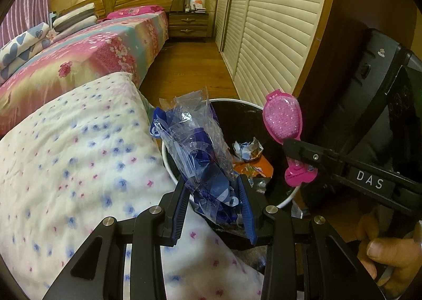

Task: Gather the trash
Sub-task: 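Carry the blue bag and pink hairbrush over the bin with both tools, then open both tools to drop the blue bag and hairbrush into the bin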

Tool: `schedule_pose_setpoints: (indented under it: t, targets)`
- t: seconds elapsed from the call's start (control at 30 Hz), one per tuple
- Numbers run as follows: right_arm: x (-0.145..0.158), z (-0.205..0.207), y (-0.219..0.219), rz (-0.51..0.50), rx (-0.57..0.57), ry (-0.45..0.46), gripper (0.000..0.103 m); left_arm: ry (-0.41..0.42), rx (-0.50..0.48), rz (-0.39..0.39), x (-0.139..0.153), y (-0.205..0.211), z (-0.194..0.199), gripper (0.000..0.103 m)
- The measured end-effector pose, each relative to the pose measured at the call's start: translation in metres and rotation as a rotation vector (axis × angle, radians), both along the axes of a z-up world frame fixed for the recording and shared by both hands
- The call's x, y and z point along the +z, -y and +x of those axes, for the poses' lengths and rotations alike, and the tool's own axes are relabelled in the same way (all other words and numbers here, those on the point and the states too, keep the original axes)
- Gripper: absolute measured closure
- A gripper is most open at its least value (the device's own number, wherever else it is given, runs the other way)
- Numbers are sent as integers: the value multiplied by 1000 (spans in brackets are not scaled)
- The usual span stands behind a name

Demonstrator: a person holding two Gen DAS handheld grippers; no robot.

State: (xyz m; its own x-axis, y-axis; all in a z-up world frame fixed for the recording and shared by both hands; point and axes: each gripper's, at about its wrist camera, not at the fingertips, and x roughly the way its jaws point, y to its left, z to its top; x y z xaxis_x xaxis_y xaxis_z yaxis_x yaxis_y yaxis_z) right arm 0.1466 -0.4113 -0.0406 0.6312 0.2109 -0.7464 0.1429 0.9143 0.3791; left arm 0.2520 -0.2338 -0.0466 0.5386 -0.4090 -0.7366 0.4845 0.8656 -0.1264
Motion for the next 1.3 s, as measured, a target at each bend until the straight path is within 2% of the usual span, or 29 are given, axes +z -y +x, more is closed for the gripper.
schedule_pose_setpoints:
  t: [1.3]
  targets:
    - [-12,20,11,-1,-8,-43,99,-33,20,11,-4,12,26,67]
